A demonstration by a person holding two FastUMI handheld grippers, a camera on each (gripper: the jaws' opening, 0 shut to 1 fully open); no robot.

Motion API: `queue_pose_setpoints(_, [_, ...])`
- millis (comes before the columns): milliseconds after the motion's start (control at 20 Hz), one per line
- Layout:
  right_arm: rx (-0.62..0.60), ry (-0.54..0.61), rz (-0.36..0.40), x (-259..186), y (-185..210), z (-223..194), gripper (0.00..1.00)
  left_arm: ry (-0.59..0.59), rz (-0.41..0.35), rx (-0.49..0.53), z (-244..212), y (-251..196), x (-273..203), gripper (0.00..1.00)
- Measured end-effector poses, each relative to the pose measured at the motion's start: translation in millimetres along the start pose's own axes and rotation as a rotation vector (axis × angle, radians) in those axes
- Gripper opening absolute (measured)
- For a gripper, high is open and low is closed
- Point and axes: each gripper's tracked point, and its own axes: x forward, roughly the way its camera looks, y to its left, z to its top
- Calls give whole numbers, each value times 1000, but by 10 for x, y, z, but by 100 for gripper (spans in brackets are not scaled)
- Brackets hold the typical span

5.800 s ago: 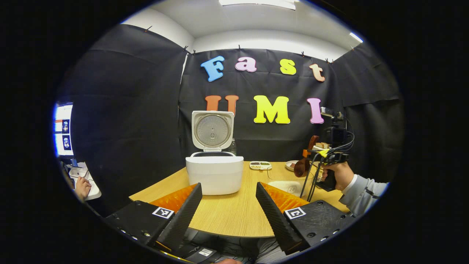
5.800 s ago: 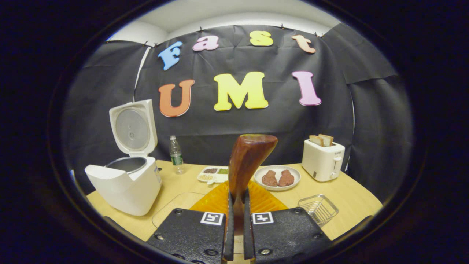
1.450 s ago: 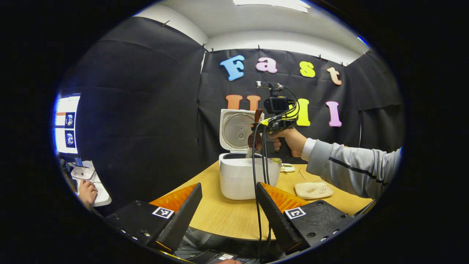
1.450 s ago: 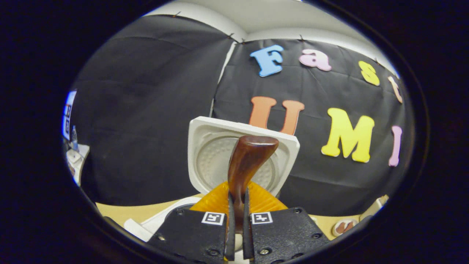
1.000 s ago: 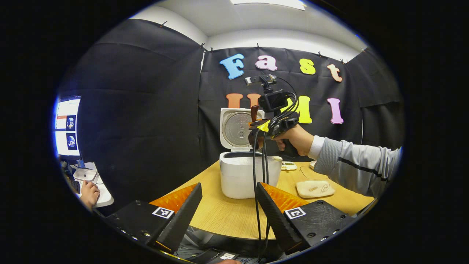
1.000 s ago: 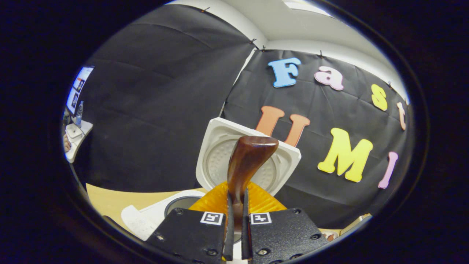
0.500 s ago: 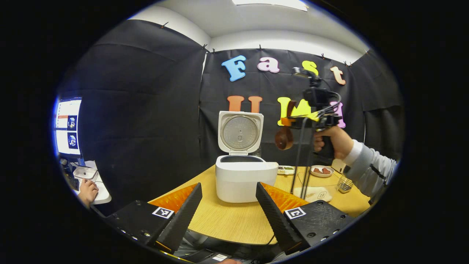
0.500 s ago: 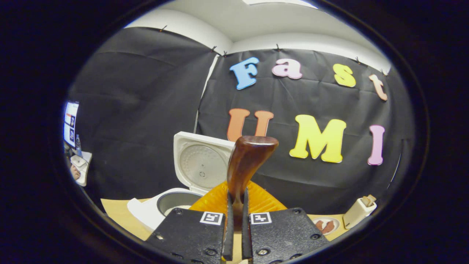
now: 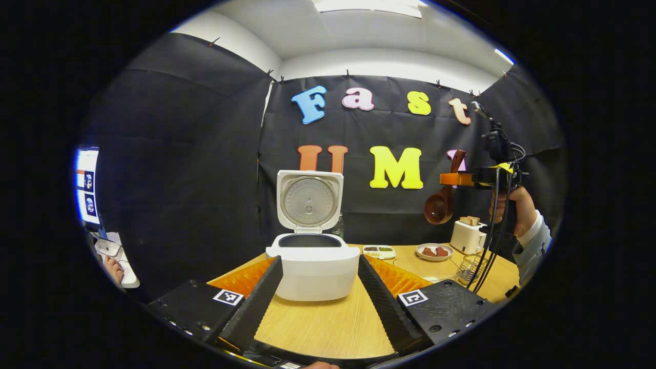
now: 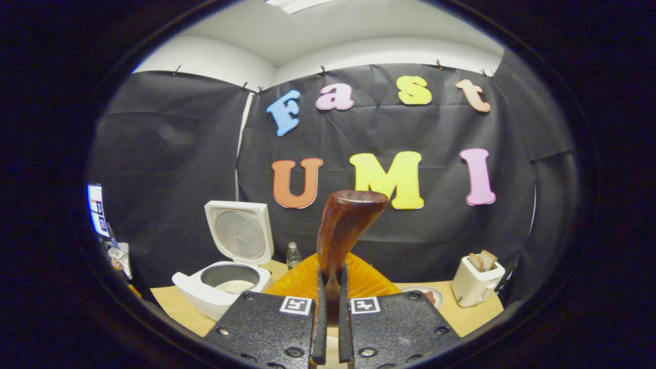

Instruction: Close the left gripper, press the button to open the rice cooker; take a wooden spoon from the chopstick holder with the right hand, scoop a spoonful of rice and pour it into the rice cooker, then put the wooden spoon back into the chopstick holder.

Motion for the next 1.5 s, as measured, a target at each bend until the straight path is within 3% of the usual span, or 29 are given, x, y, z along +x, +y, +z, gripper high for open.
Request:
queue_pose_setpoints(300, [94, 22, -117, -365, -940, -244, 14, -13, -49, 31, 9, -444, 284, 94])
queue_pose_setpoints(650, [141, 78, -260, -457, -1841, -929, 14, 10, -84, 33, -75, -848, 558, 94])
queue_pose_setpoints(1100, [294, 118, -273, -390, -2185, -1632, 14, 11, -42, 42, 115, -797, 863, 94])
queue_pose_setpoints(1200, [336, 114, -278, -372, -2240, -1751, 16, 0, -32, 33, 190, -751, 966, 94])
queue_pose_setpoints(1250, [353, 122, -277, -369, -2256, -1804, 22, -13, -30, 19, 247, -724, 1018, 94])
queue_pose_setpoints(1350, [394, 113, -262, -397, -2278, -1817, 12, -30, -44, -15, 337, -706, 1157, 94])
queue_pose_setpoints(1450, [424, 88, -248, -431, -2275, -1769, 40, -25, -53, -41, 389, -643, 1298, 94])
queue_pose_setpoints(1500, [414, 71, -276, -463, -2364, -1756, 45, -20, -48, -41, 434, -586, 1379, 94])
